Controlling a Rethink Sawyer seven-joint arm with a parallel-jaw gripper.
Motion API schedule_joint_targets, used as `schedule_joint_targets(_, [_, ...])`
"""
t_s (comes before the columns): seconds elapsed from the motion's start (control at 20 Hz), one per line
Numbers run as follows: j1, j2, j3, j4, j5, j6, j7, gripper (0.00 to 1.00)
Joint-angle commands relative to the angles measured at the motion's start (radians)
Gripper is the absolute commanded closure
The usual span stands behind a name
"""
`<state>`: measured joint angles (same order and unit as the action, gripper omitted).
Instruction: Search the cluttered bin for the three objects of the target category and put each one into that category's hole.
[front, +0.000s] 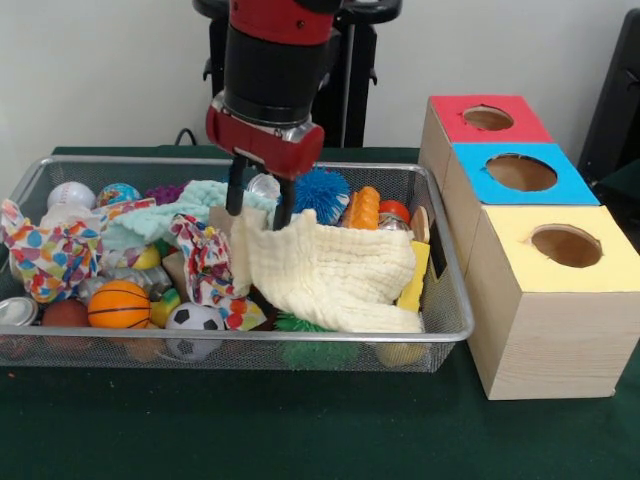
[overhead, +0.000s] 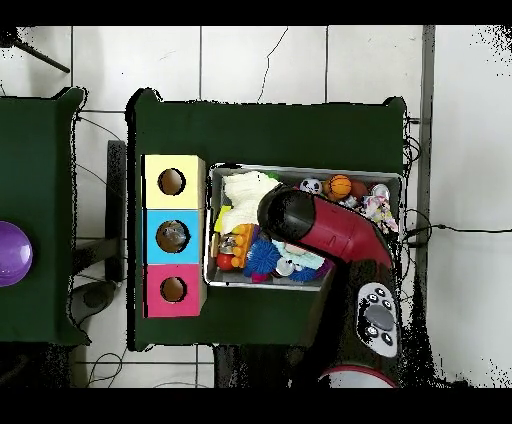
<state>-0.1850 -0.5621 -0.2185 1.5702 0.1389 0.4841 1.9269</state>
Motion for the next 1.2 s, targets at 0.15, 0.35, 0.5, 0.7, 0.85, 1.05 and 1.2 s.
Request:
schedule_joint_targets(0.15, [-0.065, -0.068, 0.173, 0.122, -0.050, 0.161, -0.078, 0.00])
schedule_joint_targets(0.35, [-0.026, -0.047, 0.097, 0.052, -0.122, 0.238, -0.066, 0.00])
schedule_joint_targets(0.5, [-0.020, -0.007, 0.065, 0.027, -0.153, 0.241, -0.037, 0.00])
schedule_joint_targets(0.7, [0.007, 0.057, 0.010, 0.020, -0.180, 0.208, 0.067, 0.00])
schedule_joint_targets(0.85, [0.029, 0.111, -0.038, -0.002, -0.181, 0.192, 0.147, 0.00])
schedule_joint_targets(1.05, [0.032, 0.173, -0.074, -0.038, -0.165, 0.176, 0.186, 0.00])
schedule_joint_targets(1.2, [0.026, 0.206, -0.087, -0.065, -0.154, 0.158, 0.180, 0.00])
